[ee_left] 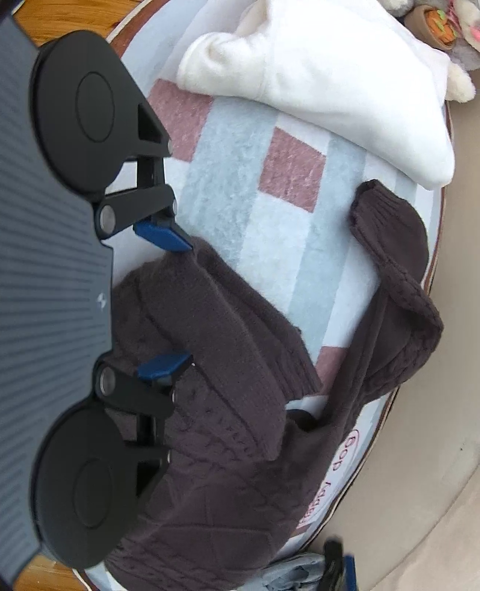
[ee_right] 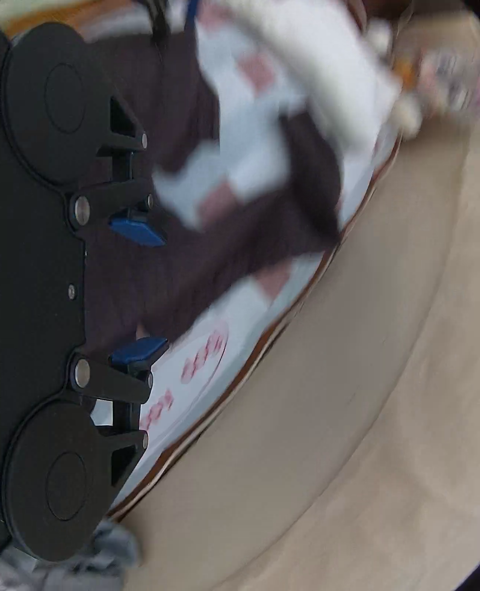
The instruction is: Fold clothes
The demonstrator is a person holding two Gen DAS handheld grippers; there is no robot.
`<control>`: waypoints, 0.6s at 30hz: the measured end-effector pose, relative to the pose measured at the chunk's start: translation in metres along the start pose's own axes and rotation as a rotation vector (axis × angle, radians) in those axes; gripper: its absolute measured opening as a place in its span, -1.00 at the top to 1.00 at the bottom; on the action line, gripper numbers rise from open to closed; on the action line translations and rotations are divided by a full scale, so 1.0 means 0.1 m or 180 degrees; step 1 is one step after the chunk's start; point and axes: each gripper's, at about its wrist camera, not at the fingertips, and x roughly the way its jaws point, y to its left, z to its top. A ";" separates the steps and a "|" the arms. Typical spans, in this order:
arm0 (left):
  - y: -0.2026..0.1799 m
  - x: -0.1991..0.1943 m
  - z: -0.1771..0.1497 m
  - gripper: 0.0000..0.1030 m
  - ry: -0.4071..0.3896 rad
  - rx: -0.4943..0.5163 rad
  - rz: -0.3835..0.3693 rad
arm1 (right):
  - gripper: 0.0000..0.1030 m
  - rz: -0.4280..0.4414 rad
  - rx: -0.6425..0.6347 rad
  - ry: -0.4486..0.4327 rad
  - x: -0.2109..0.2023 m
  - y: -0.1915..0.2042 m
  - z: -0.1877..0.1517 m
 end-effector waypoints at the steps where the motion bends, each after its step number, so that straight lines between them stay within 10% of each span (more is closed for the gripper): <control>1: 0.02 -0.01 0.01 0.03 -0.0029 0.0000 -0.0023 | -0.15 0.0063 0.0118 0.0046 0.08 -0.02 0.07; 6: 0.01 0.03 0.02 0.17 -0.0111 0.0184 -0.0109 | -0.18 0.0669 0.0191 0.0042 0.39 -0.02 0.15; 10: 0.08 0.17 0.00 0.07 0.0057 0.0124 -0.0134 | -0.18 0.0333 -0.0319 0.0096 0.78 0.08 -0.10; 15: 0.45 0.20 0.04 0.04 0.0238 -0.0408 -0.0456 | -0.19 0.0204 0.0054 0.0438 1.20 -0.07 -0.36; 18: 0.47 0.27 0.00 0.01 0.0254 -0.0395 -0.0312 | -0.51 0.0278 -0.0224 0.0834 1.40 0.01 -0.50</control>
